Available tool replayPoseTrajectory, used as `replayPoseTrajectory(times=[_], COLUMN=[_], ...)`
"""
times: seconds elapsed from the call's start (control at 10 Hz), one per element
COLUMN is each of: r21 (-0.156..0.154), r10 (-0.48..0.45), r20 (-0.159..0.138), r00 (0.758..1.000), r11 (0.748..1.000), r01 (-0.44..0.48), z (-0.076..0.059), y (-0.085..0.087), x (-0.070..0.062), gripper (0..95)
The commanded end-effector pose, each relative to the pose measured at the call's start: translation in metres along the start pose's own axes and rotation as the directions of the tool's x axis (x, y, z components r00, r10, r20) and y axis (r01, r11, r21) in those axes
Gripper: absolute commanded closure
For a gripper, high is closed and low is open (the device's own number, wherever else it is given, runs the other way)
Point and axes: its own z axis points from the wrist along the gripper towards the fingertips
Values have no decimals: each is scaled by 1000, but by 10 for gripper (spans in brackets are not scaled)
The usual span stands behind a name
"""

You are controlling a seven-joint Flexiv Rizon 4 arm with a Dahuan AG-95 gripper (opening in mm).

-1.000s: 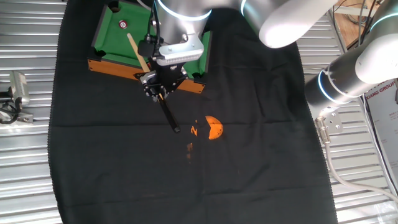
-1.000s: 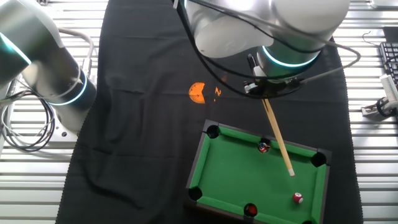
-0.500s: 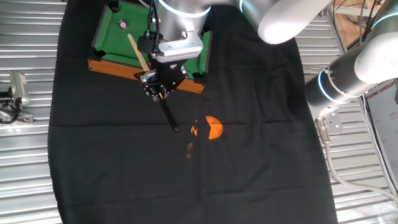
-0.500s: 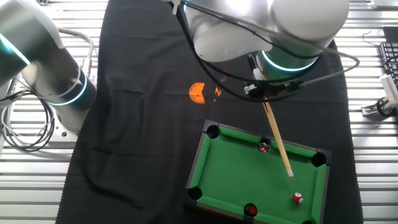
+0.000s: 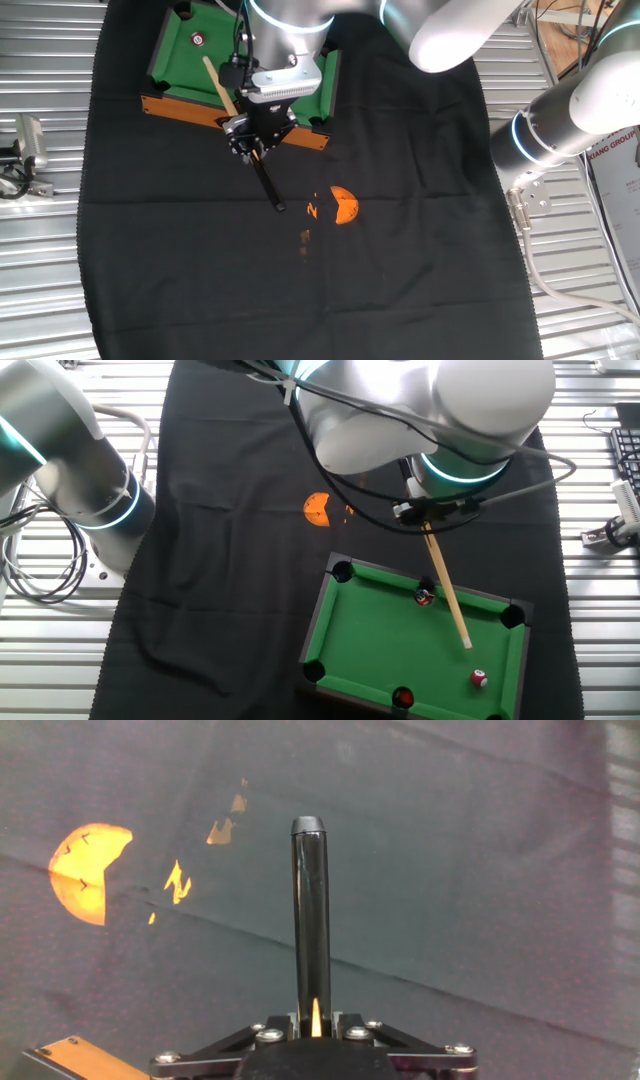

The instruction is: Hit the pool ball

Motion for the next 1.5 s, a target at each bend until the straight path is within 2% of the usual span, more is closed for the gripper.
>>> replayPoseTrajectory(times=[0.1, 0.6, 1.5], r21=[1, 0, 1], r10=[-1, -7, 6], r20=[0, 1, 6], r00=[1000, 1000, 1000], r11=[1000, 1000, 1000], r01=[1, 7, -6], z=[0, -1, 2], y=[1, 1, 2], x=[1, 6, 9], gripper=[950, 950, 950])
